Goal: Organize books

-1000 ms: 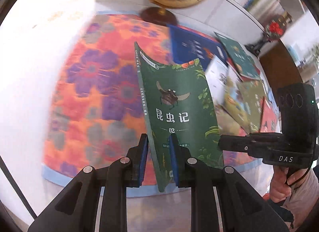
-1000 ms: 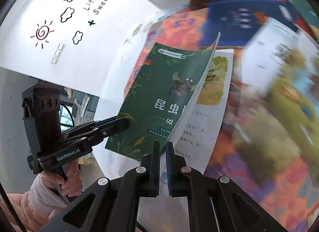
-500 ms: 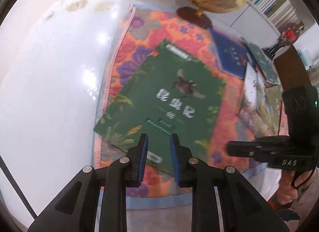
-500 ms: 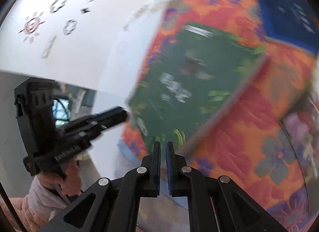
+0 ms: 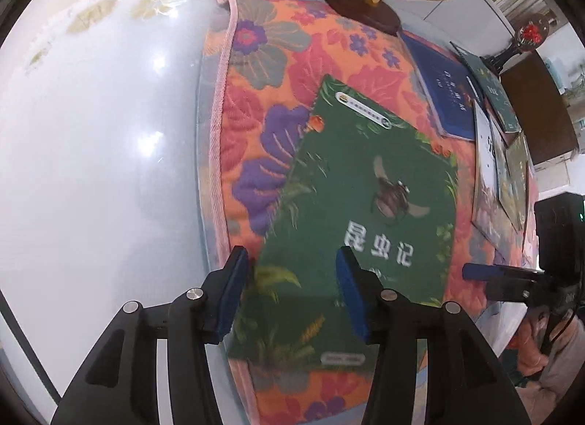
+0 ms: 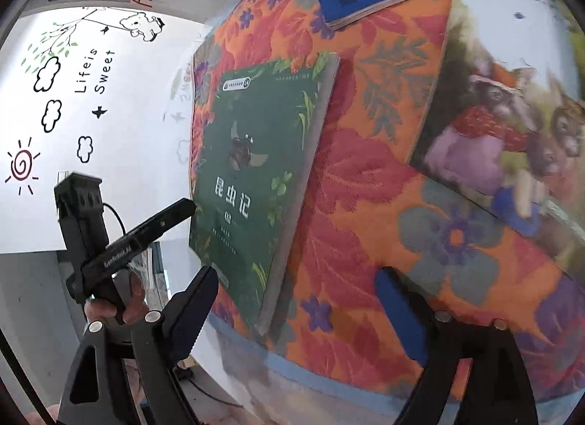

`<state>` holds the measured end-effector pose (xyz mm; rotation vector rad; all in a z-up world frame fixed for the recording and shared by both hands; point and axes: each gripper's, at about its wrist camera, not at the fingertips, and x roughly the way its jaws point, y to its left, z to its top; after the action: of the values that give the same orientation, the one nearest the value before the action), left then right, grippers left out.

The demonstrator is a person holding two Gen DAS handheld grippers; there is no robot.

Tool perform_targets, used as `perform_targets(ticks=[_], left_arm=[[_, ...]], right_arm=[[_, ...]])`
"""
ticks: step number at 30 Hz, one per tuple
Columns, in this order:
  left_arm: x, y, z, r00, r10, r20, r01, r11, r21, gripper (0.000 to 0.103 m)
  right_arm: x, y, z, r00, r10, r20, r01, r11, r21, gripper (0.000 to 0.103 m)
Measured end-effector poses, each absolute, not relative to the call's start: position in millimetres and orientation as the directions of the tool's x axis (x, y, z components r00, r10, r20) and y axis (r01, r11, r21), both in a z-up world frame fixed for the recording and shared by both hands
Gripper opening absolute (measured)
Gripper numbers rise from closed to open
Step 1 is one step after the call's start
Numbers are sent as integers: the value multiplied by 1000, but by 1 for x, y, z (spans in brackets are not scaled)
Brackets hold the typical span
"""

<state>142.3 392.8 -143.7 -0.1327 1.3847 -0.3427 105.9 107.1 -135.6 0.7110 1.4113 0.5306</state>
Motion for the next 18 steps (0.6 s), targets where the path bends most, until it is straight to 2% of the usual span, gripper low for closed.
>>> perform_targets(ticks=[2, 5, 10, 13, 14, 16, 17, 18], left_arm=[[150, 391, -148, 131, -337, -932, 183, 932, -311, 48], [155, 382, -151, 123, -345, -930, 250, 918, -308, 46], [155, 379, -151, 136, -338, -931, 281, 915, -291, 46], [156, 384, -152, 131, -370, -920, 270, 906, -326, 46], [156, 385, -151, 129, -377, -917, 269, 904, -333, 46], [155, 386, -150, 139, -367, -920, 271, 907, -321, 45], [154, 386, -148, 149, -363, -920, 277, 908, -313, 38], [153, 386, -147, 157, -370, -916, 280, 906, -318, 35]], right_arm=[[110, 109, -133, 126, 701, -702, 60, 701, 711, 97], [116, 116, -132, 160, 707, -689, 39, 693, 720, 103], [130, 123, -123, 221, 677, -702, 8, 718, 696, 103], [146, 132, -123, 237, 730, -642, -19, 664, 748, 101], [151, 136, -125, 225, 753, -618, -15, 637, 771, 96], [154, 136, -124, 242, 754, -610, -24, 633, 773, 66], [155, 137, -126, 229, 750, -620, -19, 641, 768, 23], [155, 138, -130, 211, 756, -620, 4, 634, 774, 10]])
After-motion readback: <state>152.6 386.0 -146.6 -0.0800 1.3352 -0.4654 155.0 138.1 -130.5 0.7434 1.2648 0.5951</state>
